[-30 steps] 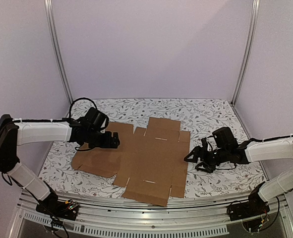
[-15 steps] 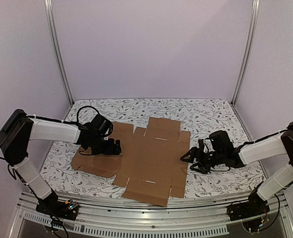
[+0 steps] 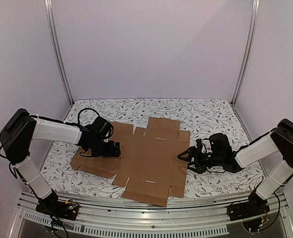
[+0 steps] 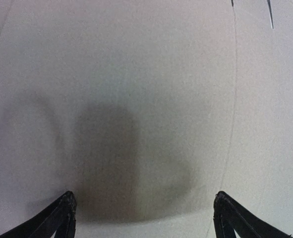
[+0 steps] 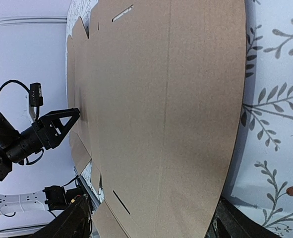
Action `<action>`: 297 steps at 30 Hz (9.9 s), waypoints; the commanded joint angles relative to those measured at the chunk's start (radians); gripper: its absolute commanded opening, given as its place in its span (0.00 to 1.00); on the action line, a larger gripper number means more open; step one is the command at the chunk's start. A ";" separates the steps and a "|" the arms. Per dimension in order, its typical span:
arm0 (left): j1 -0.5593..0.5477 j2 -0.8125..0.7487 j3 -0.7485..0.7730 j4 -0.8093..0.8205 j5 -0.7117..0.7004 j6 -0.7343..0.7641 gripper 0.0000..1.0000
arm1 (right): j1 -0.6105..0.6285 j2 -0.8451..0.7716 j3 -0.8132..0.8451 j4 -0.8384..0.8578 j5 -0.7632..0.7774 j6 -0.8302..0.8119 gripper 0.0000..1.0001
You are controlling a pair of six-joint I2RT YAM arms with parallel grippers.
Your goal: Fold the paper box
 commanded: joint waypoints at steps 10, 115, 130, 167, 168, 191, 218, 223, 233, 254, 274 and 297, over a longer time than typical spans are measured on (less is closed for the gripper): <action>0.000 0.073 -0.005 0.025 0.039 -0.015 0.93 | 0.030 -0.082 -0.070 0.199 -0.026 0.019 0.82; -0.011 -0.532 0.062 -0.158 0.156 -0.008 0.96 | 0.166 0.365 1.377 -1.396 0.901 -1.878 0.00; -0.011 -0.424 0.222 -0.078 0.312 -0.032 0.54 | 0.229 0.274 1.375 -1.373 0.905 -1.908 0.00; -0.084 -0.191 0.408 -0.053 0.257 -0.074 0.00 | 0.316 0.145 1.315 -1.336 0.917 -1.773 0.00; -0.085 -0.185 0.409 -0.046 0.256 -0.077 0.00 | 0.318 0.144 1.314 -1.338 0.910 -1.766 0.00; -0.097 -0.184 0.411 -0.029 0.194 -0.078 0.00 | 0.319 0.131 1.257 -1.336 0.881 -1.675 0.00; -0.076 -0.675 -0.007 -0.242 -0.117 -0.031 0.00 | 0.193 0.004 1.262 -1.300 0.698 -1.714 0.00; -0.002 -0.681 -0.093 -0.130 -0.067 -0.050 0.00 | 0.194 -0.063 1.214 -1.298 0.644 -1.694 0.00; 0.131 -0.662 -0.137 0.080 0.124 -0.015 0.00 | 0.192 -0.220 1.093 -1.272 0.592 -1.671 0.00; 0.137 -0.689 -0.083 0.338 0.508 0.043 0.01 | 0.192 -0.399 0.991 -1.206 0.558 -1.627 0.00; 0.135 -0.686 -0.108 0.458 0.674 0.016 0.01 | 0.171 -0.386 1.021 -1.161 0.511 -1.544 0.00; 0.135 -0.827 0.260 -0.057 0.243 0.129 0.15 | 0.012 -0.424 0.896 -1.020 0.091 -1.489 0.00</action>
